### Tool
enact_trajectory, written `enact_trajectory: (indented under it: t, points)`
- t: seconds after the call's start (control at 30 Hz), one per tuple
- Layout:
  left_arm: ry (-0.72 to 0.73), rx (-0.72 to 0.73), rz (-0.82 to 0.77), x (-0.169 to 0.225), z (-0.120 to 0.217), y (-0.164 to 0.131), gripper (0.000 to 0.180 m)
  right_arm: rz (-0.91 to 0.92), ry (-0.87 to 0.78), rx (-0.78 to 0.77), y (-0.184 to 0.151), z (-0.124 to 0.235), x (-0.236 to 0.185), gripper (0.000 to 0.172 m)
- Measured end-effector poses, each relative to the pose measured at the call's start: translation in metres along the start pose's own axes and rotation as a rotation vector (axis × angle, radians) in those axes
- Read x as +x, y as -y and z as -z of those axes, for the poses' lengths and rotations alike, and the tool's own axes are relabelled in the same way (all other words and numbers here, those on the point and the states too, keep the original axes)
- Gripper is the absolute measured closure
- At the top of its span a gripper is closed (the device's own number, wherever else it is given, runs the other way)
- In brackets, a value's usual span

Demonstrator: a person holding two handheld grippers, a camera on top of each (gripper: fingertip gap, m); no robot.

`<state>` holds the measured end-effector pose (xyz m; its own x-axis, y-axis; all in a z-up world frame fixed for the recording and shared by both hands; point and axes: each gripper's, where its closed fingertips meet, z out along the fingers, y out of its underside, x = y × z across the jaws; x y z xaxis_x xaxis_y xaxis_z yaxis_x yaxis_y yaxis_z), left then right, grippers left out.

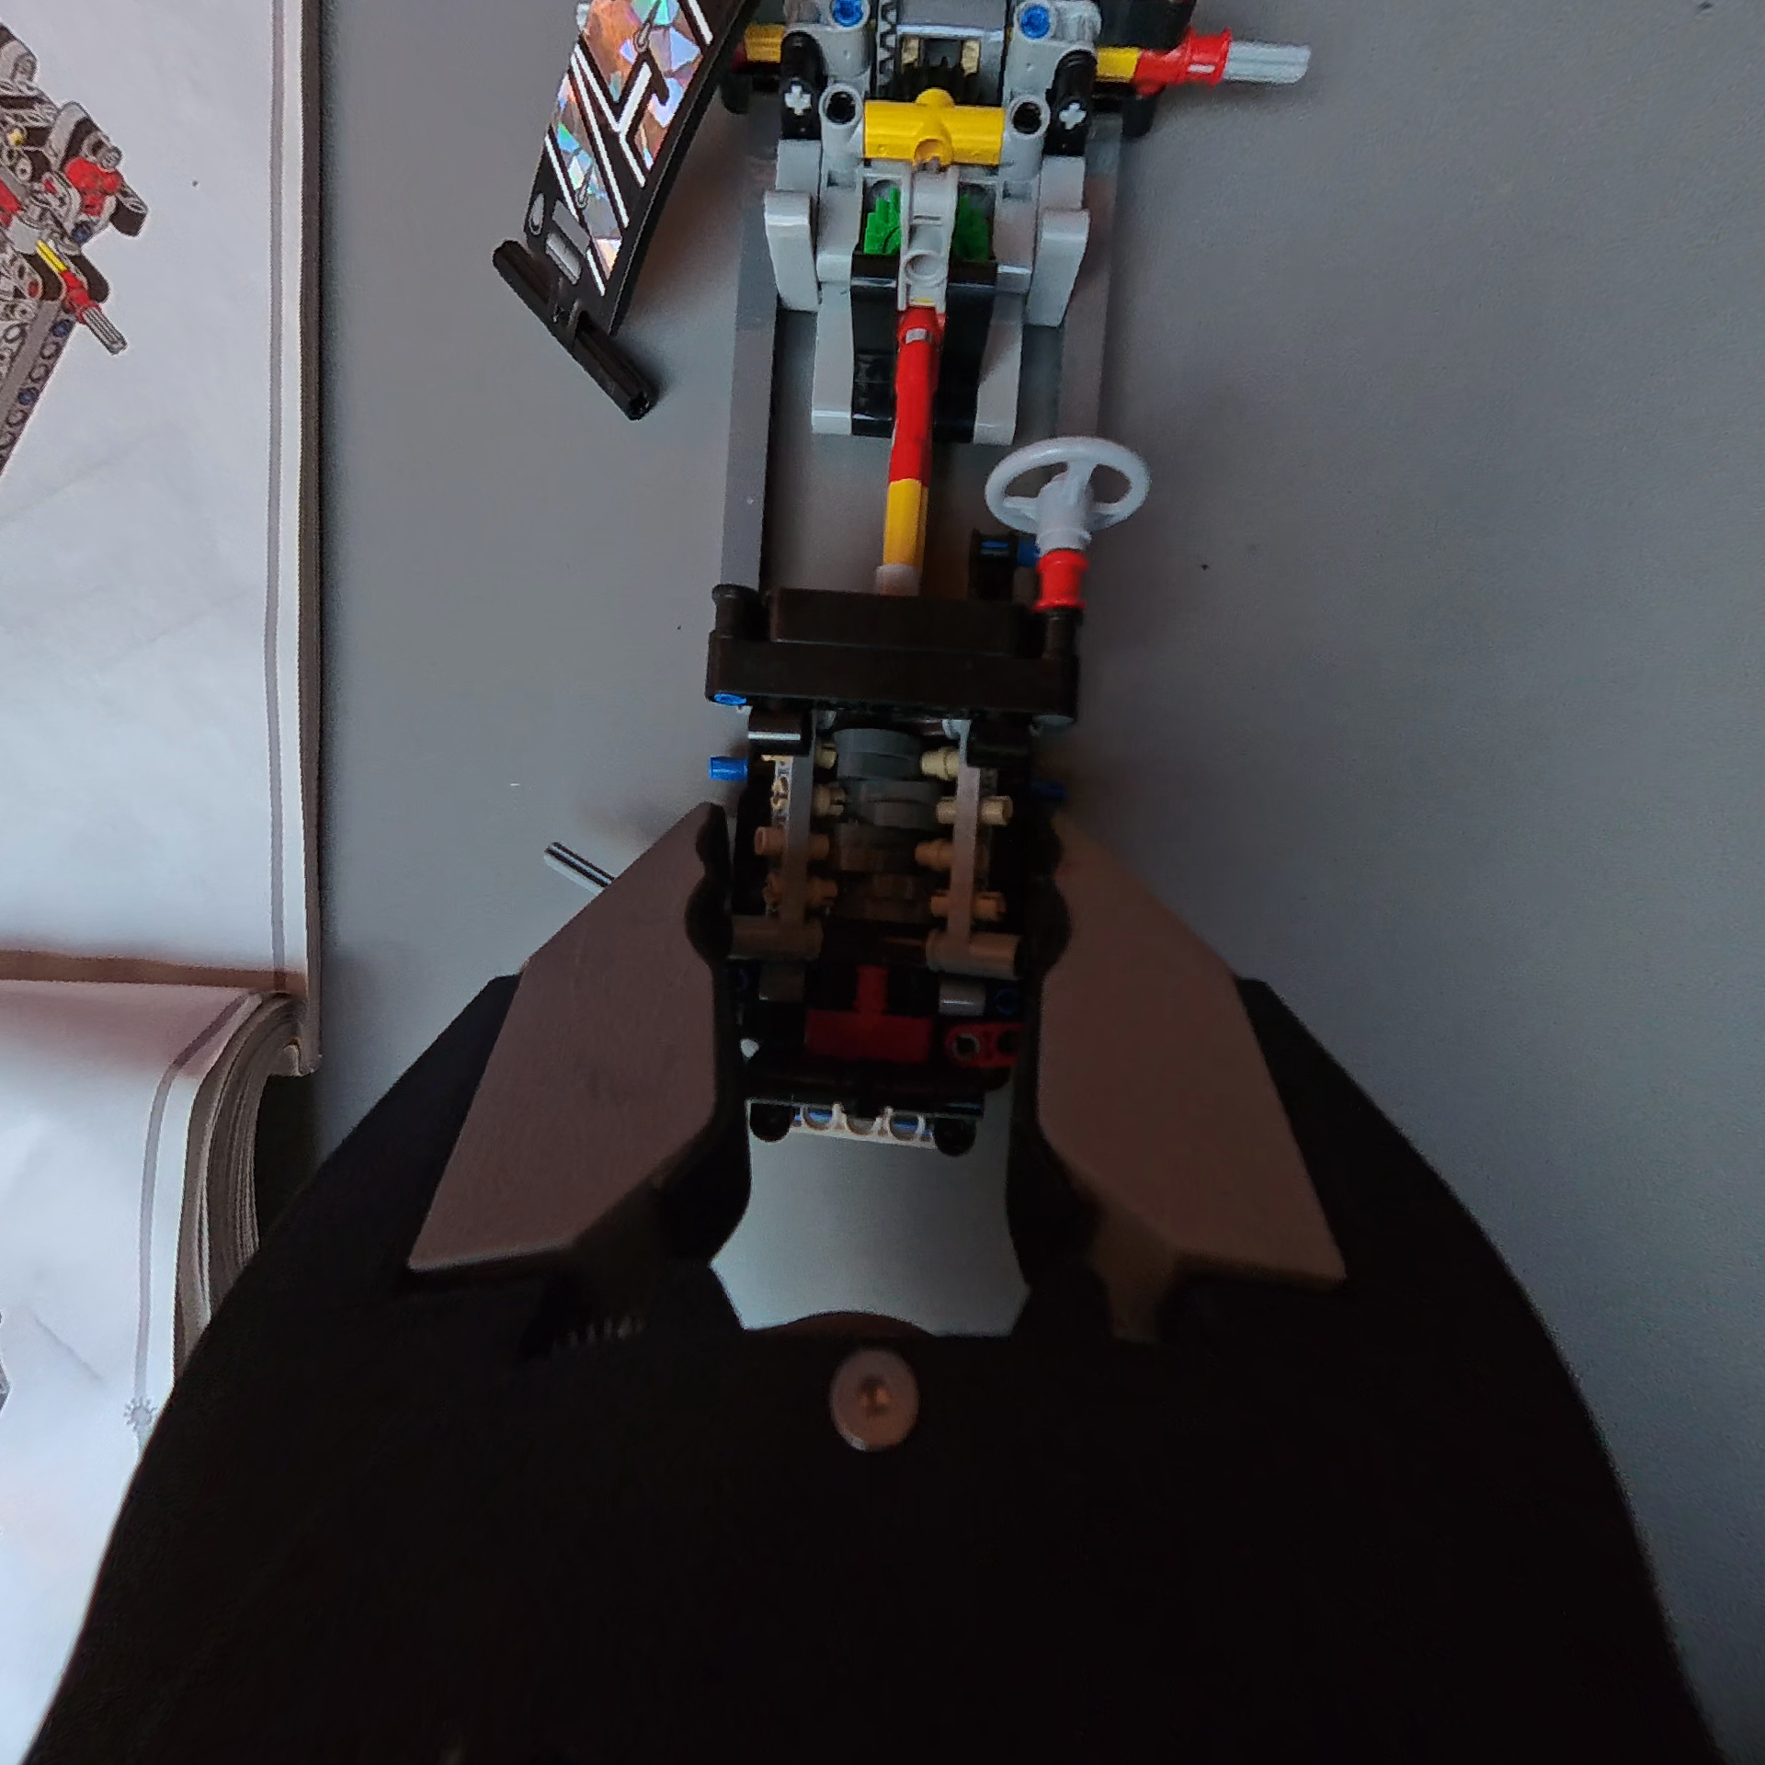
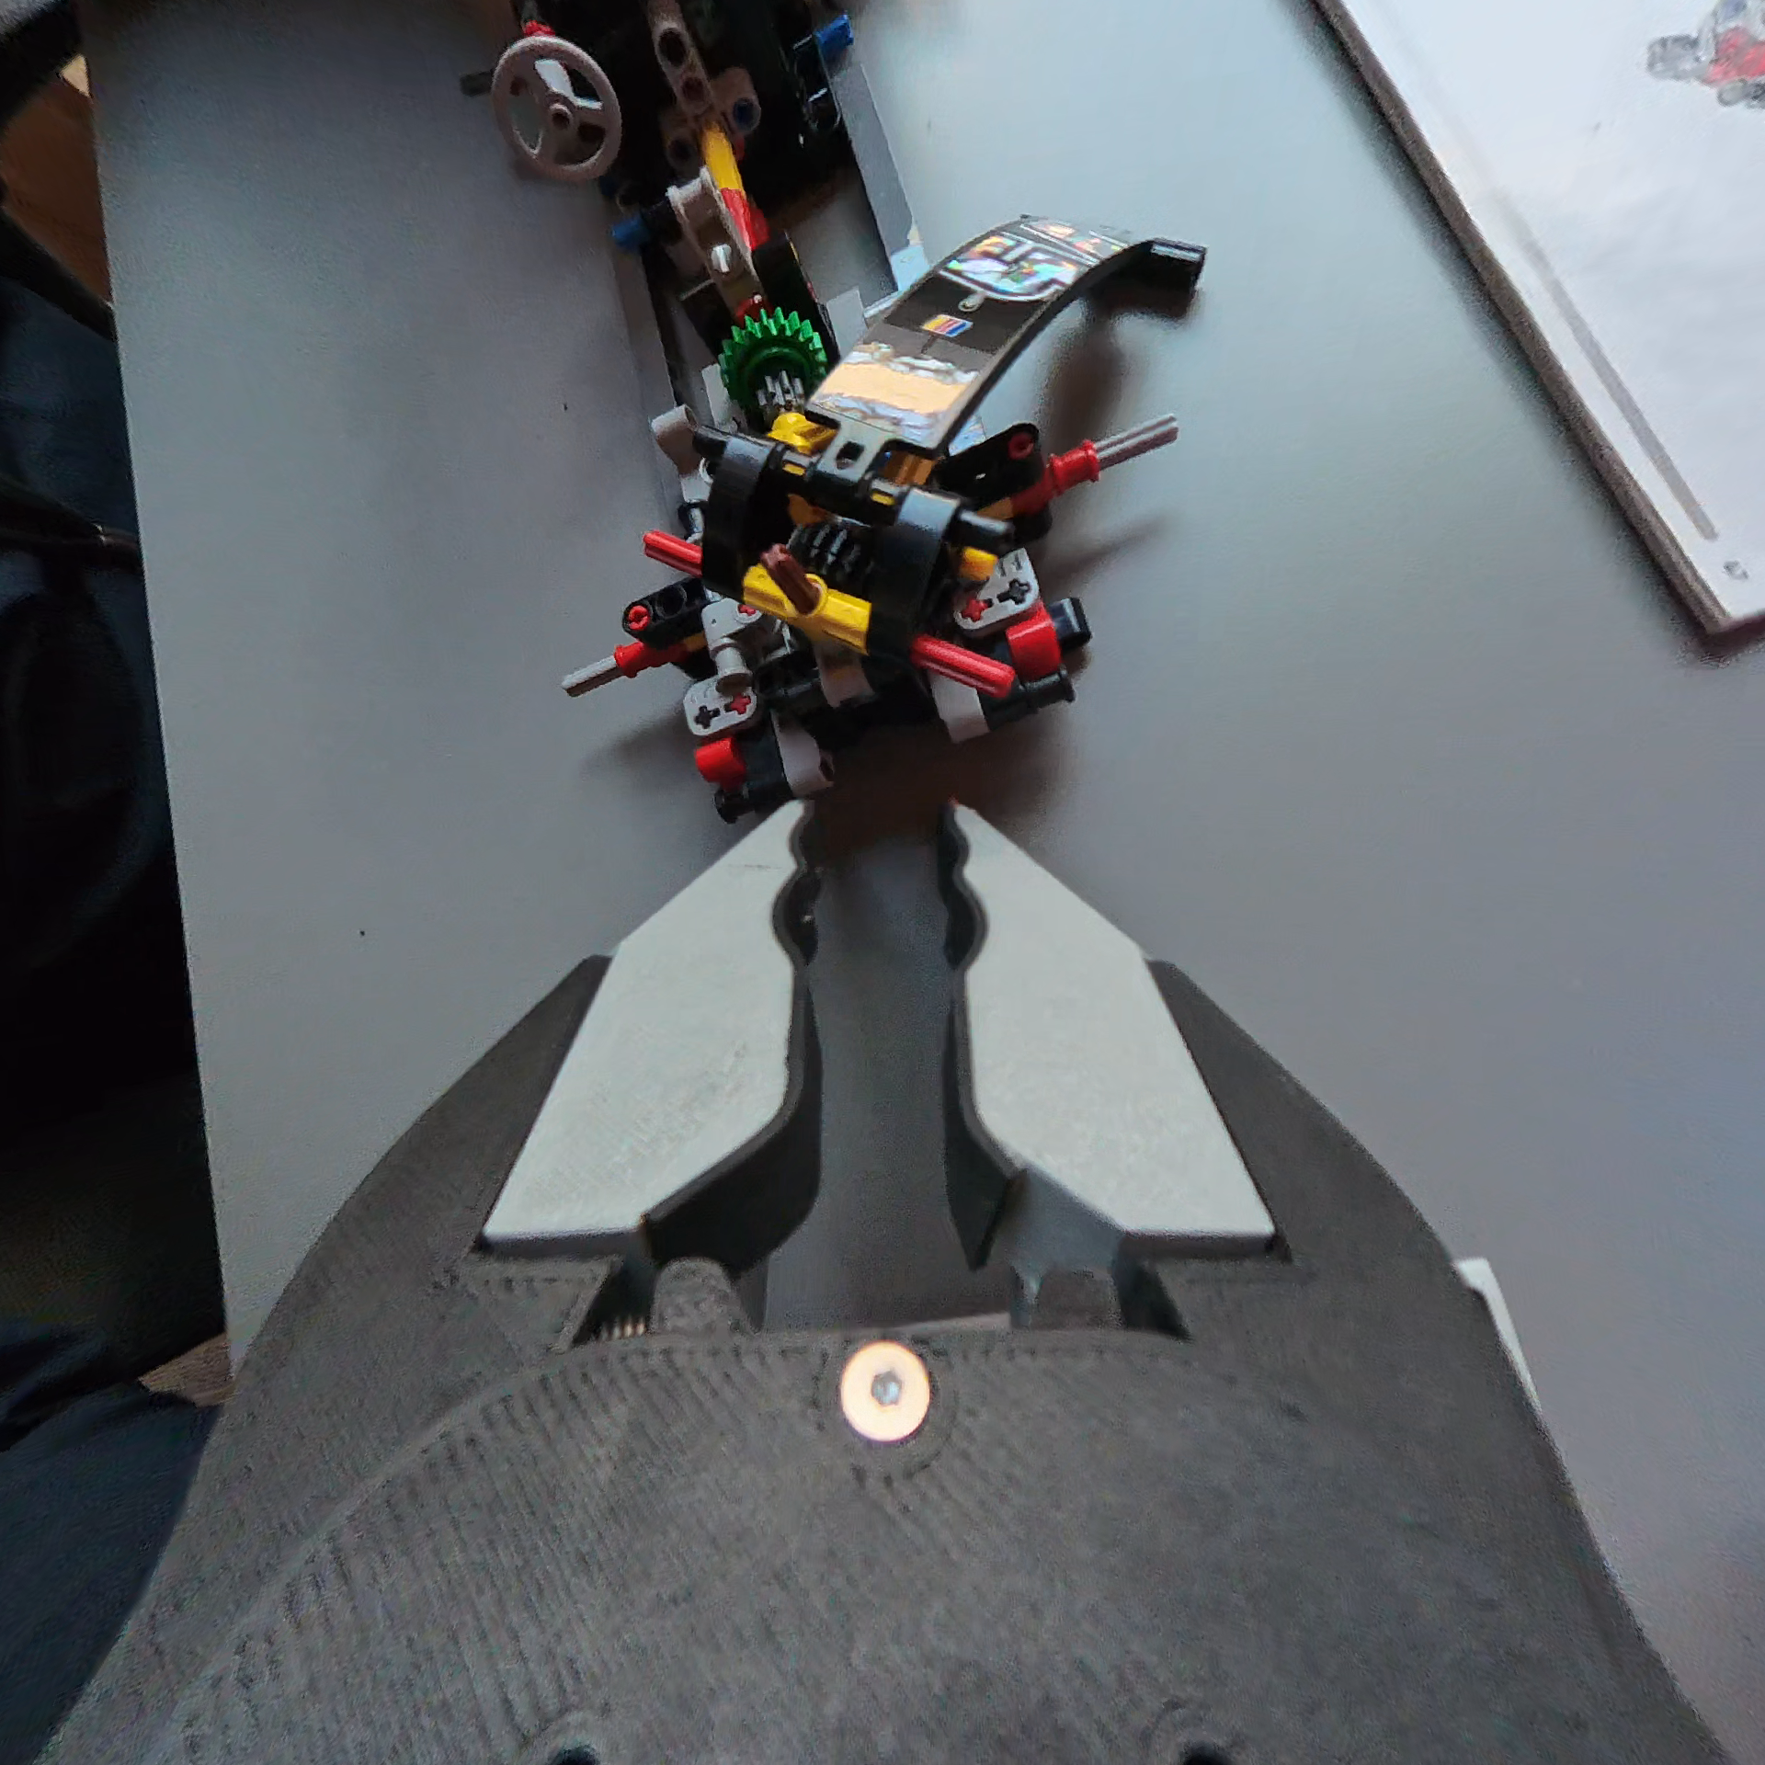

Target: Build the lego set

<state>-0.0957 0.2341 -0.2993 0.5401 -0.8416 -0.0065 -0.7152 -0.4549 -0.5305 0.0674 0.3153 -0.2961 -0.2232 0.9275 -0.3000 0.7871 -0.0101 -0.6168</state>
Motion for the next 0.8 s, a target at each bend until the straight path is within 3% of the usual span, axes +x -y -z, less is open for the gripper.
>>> enact_trajectory:
  t: [0.07, 0.23, 0.8]
  points:
    - [-0.001, 0.002, -0.003, 0.0, 0.0, 0.0, 0.119, 0.033, 0.007, 0.003, 0.002, -0.006, -0.002, 0.172]
    - [-0.025, 0.01, 0.0, 0.003, 0.0, 0.001, 0.119, 0.043, 0.064, 0.035, 0.009, -0.016, -0.005, 0.172]
    - [-0.029, 0.044, 0.003, 0.003, -0.001, 0.004, 0.12, 0.026, 0.008, 0.025, 0.001, -0.007, 0.002, 0.172]
